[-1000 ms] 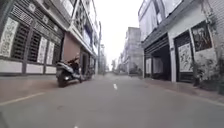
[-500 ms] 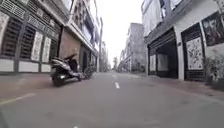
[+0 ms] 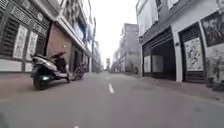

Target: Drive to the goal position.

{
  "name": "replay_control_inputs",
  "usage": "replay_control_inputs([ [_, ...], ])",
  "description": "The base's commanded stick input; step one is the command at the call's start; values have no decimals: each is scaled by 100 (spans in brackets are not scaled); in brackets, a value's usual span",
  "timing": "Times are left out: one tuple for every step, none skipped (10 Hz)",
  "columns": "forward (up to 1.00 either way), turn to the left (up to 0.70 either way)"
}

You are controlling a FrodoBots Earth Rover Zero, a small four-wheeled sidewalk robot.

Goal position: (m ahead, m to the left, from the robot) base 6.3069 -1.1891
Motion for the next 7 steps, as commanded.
replay_control_inputs([
  [100,0],
  [100,0],
  [100,0],
  [100,0],
  [100,0],
  [100,0],
  [100,0],
])
